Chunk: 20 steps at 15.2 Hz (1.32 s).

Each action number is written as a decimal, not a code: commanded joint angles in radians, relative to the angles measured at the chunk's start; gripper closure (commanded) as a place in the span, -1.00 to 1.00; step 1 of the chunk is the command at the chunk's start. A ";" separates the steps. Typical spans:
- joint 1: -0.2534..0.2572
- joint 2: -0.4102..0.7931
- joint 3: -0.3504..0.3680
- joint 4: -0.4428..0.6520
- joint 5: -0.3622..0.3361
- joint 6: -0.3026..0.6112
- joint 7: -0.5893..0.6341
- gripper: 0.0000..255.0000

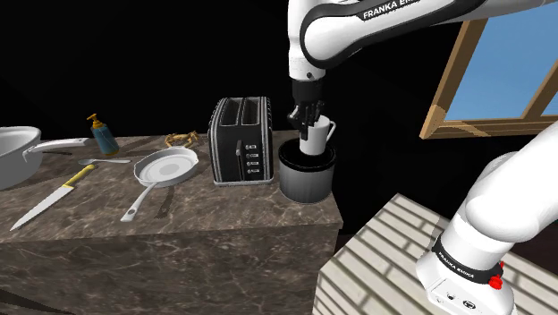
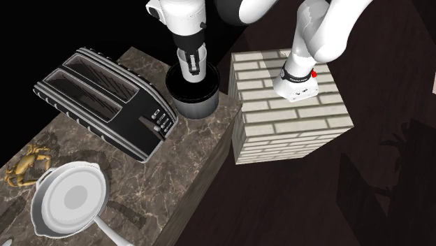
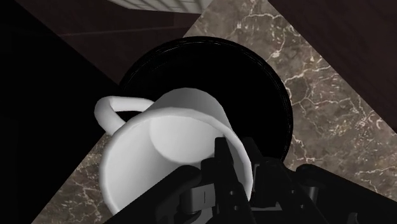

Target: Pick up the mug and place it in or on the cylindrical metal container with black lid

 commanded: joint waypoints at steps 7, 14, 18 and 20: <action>0.000 0.000 0.000 0.000 0.000 0.000 0.000 -1.00; -0.001 -0.008 -0.004 0.120 0.000 -0.128 -0.001 -1.00; -0.001 -0.008 -0.004 0.120 0.000 -0.128 -0.001 -1.00; -0.001 -0.008 -0.004 0.120 0.000 -0.128 -0.001 -1.00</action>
